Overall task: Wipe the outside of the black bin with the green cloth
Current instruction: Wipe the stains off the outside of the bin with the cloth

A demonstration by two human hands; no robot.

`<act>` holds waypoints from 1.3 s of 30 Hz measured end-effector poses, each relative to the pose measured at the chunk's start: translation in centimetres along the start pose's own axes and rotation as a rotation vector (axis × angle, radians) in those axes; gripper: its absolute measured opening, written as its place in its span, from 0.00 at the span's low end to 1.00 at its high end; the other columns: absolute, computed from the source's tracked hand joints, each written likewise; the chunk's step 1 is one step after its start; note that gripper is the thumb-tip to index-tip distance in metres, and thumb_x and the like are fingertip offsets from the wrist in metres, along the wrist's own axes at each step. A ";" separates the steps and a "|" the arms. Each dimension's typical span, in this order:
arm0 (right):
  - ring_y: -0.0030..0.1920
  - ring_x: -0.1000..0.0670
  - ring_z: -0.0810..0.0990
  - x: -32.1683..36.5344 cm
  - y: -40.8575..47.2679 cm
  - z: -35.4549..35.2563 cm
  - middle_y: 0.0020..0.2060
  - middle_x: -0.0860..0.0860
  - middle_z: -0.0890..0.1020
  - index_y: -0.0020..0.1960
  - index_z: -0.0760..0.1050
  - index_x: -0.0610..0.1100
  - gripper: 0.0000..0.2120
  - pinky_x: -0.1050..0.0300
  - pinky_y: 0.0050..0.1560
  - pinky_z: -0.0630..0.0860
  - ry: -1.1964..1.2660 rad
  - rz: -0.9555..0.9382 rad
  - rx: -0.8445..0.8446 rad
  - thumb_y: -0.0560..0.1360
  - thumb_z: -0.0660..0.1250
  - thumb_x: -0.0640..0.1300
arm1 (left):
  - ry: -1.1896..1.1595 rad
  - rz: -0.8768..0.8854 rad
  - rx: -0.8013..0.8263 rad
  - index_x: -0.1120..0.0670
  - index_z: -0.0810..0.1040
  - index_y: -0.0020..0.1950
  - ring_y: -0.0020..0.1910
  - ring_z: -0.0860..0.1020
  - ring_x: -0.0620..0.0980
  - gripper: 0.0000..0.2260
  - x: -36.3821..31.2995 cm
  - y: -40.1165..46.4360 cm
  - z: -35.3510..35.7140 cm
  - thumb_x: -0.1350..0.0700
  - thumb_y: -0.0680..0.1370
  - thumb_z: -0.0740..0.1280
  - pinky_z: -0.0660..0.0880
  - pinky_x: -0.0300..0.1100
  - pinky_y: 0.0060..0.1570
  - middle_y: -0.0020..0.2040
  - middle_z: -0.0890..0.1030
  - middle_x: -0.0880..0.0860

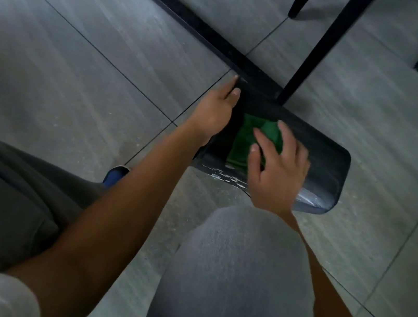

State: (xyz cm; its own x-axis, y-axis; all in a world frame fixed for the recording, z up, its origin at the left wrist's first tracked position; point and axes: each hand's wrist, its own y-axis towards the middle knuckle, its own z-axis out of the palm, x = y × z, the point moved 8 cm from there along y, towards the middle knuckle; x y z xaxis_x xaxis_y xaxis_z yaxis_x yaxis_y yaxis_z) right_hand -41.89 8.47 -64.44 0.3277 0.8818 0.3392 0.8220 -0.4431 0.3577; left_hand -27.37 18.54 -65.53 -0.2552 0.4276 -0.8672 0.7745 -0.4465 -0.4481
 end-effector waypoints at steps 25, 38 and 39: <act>0.53 0.46 0.77 -13.8 -3.3 -5.2 0.57 0.46 0.79 0.63 0.75 0.42 0.28 0.56 0.52 0.71 0.224 0.724 0.235 0.70 0.79 0.55 | 0.050 0.003 0.007 0.46 0.59 0.81 0.73 0.69 0.54 0.21 1.3 0.8 -0.4 0.48 0.87 0.52 0.64 0.39 0.65 0.76 0.68 0.53; 0.55 0.40 0.80 -12.1 -0.1 -5.8 0.58 0.43 0.80 0.70 0.77 0.48 0.28 0.48 0.54 0.78 0.033 0.322 0.207 0.73 0.76 0.56 | 0.009 0.036 0.025 0.48 0.58 0.82 0.57 0.74 0.42 0.22 0.6 1.0 0.4 0.50 0.87 0.53 0.66 0.25 0.44 0.71 0.73 0.51; 0.51 0.42 0.81 -11.5 -0.6 -5.5 0.55 0.44 0.81 0.66 0.80 0.46 0.24 0.51 0.52 0.78 0.110 0.273 0.170 0.74 0.74 0.57 | 0.020 0.035 0.033 0.47 0.58 0.81 0.54 0.74 0.40 0.22 0.7 1.1 0.3 0.49 0.87 0.53 0.67 0.24 0.43 0.68 0.74 0.49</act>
State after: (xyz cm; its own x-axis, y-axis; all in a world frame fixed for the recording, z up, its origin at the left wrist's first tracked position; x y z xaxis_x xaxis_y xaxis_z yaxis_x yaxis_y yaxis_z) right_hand -48.70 -2.27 -63.76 0.5018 0.7077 0.4974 0.7798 -0.6189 0.0939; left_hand -26.91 18.11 -66.67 -0.2165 0.4273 -0.8778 0.7629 -0.4870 -0.4252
